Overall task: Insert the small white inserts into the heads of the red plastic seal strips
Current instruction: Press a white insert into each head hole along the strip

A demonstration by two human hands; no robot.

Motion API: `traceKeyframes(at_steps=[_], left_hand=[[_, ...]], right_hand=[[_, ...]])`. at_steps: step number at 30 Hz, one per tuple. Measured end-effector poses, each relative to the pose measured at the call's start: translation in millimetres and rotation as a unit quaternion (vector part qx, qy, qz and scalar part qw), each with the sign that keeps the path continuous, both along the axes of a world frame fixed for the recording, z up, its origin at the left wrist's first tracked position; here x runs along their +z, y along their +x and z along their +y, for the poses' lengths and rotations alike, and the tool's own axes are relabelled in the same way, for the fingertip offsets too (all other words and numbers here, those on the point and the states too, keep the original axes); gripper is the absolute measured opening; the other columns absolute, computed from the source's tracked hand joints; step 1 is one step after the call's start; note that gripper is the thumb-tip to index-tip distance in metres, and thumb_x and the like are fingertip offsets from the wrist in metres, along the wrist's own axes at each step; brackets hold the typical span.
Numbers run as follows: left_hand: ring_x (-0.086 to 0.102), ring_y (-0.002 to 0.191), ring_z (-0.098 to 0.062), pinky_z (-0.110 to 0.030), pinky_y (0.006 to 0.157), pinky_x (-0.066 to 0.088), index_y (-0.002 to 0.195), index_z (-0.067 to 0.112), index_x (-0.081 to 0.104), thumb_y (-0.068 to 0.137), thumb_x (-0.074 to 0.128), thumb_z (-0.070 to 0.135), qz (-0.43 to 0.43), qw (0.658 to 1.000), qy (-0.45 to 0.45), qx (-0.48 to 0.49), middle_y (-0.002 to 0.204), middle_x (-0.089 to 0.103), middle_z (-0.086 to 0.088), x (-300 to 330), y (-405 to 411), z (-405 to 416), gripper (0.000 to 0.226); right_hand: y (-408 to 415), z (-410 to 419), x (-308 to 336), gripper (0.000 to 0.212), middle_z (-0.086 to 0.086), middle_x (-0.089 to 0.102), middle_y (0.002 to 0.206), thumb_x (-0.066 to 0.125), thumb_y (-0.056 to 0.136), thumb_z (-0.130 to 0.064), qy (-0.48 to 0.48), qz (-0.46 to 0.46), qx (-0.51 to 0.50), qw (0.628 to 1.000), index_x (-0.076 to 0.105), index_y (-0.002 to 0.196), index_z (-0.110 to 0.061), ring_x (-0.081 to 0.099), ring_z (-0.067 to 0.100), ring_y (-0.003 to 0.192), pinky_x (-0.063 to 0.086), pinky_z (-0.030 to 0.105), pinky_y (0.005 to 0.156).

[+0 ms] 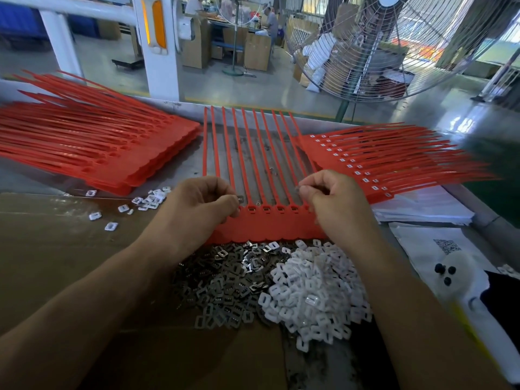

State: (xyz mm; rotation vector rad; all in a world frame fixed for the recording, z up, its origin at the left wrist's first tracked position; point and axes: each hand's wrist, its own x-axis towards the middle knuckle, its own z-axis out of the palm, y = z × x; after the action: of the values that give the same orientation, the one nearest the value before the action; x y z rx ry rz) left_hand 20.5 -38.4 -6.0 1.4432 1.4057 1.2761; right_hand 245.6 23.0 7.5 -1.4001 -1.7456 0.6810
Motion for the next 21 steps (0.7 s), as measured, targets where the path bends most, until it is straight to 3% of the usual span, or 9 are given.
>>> traceKeyframes(at_steps=[2, 8, 14, 21], left_hand=[[0.055, 0.065, -0.019, -0.045, 0.066, 0.047, 0.081, 0.023, 0.07, 0.075, 0.063, 0.039, 0.038, 0.999, 0.0, 0.0, 0.077, 0.07, -0.013, -2, 0, 1, 0.018], [0.062, 0.067, -0.017, -0.039, 0.067, 0.05, 0.082, 0.029, 0.07, 0.075, 0.062, 0.046, 0.078, 0.997, 0.008, -0.016, 0.079, 0.072, -0.005, -6, -2, 2, 0.021], [0.055, 0.06, -0.004, -0.024, 0.06, 0.042, 0.081, 0.027, 0.069, 0.088, 0.068, 0.035, 0.114, 0.993, 0.024, -0.014, 0.078, 0.07, -0.005, -9, -3, 3, 0.01], [0.055, 0.061, -0.005, -0.026, 0.062, 0.043, 0.081, 0.029, 0.069, 0.089, 0.066, 0.032, 0.116, 0.992, 0.024, -0.031, 0.079, 0.07, -0.006, -11, -3, 4, 0.009]], right_hand=[[10, 7, -3, 0.01, -0.012, 0.068, 0.079, 0.068, 0.098, -0.024, -0.021, -0.05, -0.025, 0.998, 0.071, 0.09, -0.027, 0.059, 0.0, 0.067, 0.04, 0.024, 0.06], [20, 14, -9, 0.011, -0.012, 0.068, 0.091, 0.067, 0.099, -0.023, -0.059, -0.114, -0.042, 0.991, 0.07, 0.089, -0.028, 0.06, 0.002, 0.083, 0.041, 0.022, 0.063], [19, 16, -11, 0.009, -0.007, 0.07, 0.094, 0.067, 0.098, -0.021, -0.05, -0.14, -0.048, 0.988, 0.075, 0.096, -0.022, 0.063, 0.01, 0.088, 0.042, 0.023, 0.065], [21, 20, -13, 0.011, -0.006, 0.069, 0.096, 0.064, 0.1, -0.022, -0.057, -0.161, -0.056, 0.984, 0.074, 0.1, -0.021, 0.059, 0.006, 0.083, 0.038, 0.022, 0.061]])
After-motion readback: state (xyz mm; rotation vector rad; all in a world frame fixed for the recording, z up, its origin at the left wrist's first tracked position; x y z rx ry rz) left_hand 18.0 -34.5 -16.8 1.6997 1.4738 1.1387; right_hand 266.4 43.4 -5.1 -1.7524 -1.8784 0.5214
